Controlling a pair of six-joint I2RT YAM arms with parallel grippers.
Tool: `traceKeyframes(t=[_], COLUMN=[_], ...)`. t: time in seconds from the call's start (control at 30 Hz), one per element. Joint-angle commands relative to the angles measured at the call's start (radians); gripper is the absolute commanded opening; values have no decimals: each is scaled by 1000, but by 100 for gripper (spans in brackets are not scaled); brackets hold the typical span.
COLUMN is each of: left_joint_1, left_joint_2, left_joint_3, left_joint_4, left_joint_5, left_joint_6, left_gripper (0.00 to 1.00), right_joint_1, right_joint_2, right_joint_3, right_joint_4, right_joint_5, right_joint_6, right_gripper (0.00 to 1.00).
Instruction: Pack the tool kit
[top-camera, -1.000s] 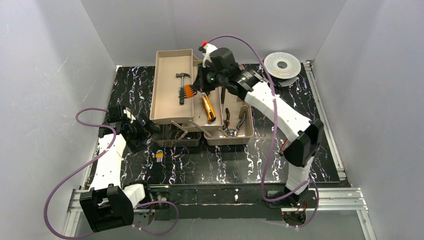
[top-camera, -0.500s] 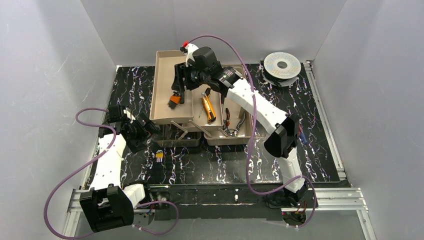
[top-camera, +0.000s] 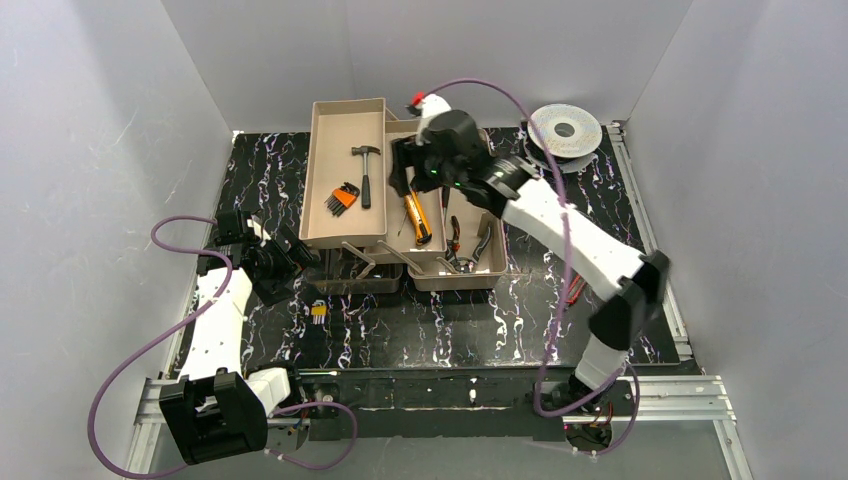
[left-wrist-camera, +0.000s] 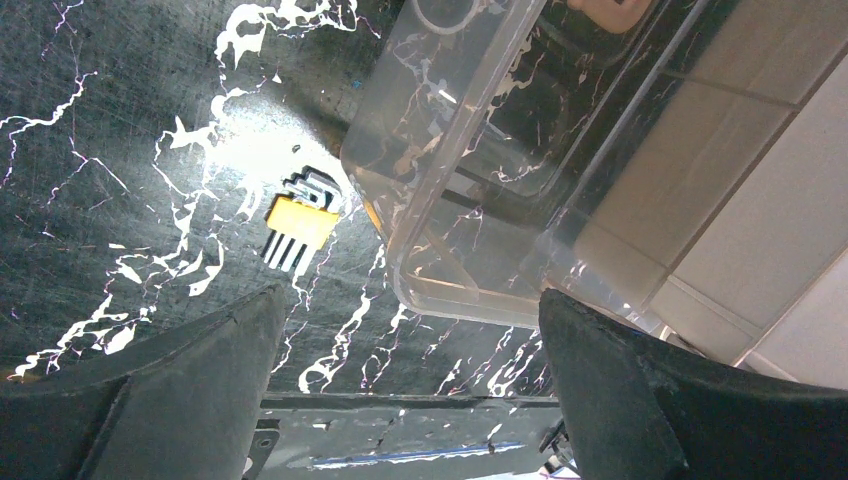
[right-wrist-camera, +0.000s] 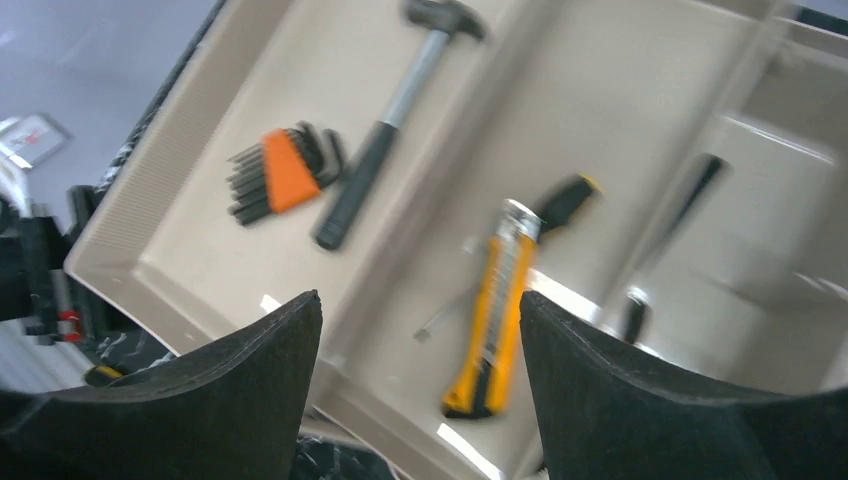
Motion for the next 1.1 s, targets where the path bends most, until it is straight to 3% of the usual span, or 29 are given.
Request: traceKeyframes(t=[0.0,0.33,0.47,0.5,0.57,0.6,0.77,0.97,1.07], left_joint_1=[-8,-7,-7,-8,-8,-8,-8,-8,-7], left_joint_2=[-20,-1,10,9,6,8,13,19,21], left_joint_3=[6,9,9,7,8,9,13,14,14], left_joint_4=[16,12,13,13,13,12,4,4,4], left_joint_5=[21,30,43,44,44,44,31,34,36], left_joint_6=[1,-2,-2,-3,-2,-1,0,0,0], left_gripper=[99,99,100,100,99,99,100,99,99], right_joint_1=[-50,-298,-484,-558,-642,-707,-814,-878,-886], right_joint_2=[-242,-627,-716,-729,-685,-625,-465,-382,-375], right_joint_3=[-206,-792,-951,-1006,-1068,-1129,-1179,-1184,-1182], right_joint_4=[10,-121,-200,-210,-193,-99,6,61,65], right_joint_5=[214,317,353,355,324,266,208,154,147], right_joint_6=[5,239,332,352,374,403,446,452,458], right_gripper=[79,78,79,87,88,87,83,80,71])
